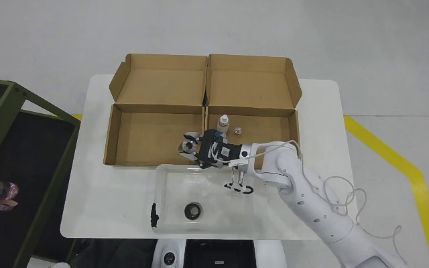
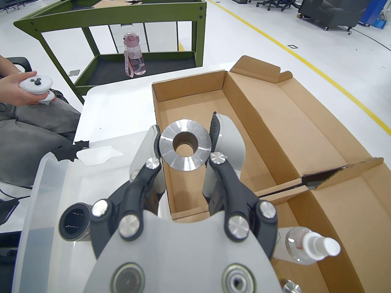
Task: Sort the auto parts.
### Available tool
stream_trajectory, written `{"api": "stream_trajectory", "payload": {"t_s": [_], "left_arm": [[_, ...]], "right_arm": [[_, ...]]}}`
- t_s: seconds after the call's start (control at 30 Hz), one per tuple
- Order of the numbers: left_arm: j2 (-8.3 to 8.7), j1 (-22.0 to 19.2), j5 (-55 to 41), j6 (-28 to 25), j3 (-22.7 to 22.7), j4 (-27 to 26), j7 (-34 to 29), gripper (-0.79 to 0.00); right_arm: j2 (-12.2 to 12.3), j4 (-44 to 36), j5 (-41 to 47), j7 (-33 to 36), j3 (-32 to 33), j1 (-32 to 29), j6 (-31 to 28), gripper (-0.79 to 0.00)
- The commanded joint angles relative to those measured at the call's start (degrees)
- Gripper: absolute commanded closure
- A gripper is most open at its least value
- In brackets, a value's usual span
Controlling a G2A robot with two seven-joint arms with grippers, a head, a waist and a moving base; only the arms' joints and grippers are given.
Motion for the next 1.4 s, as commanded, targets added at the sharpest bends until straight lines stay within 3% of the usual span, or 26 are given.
{"api": "stream_trajectory", "payload": {"t_s": [0.0,0.53,1.37], "left_arm": [[0.0,0.0,0.0,0.0,0.0,0.0,0.0,-0.785],[0.0,0.0,0.0,0.0,0.0,0.0,0.0,-0.785],[0.0,0.0,0.0,0.0,0.0,0.0,0.0,-0.785]], "right_arm": [[0.0,0.0,0.0,0.0,0.0,0.0,-0.01,0.0],[-0.35,0.99,-0.61,-0.82,-0.36,0.42,1.5,0.0],[-7.34,18.37,-3.83,2.33,-10.97,15.98,11.69,0.0]]}}
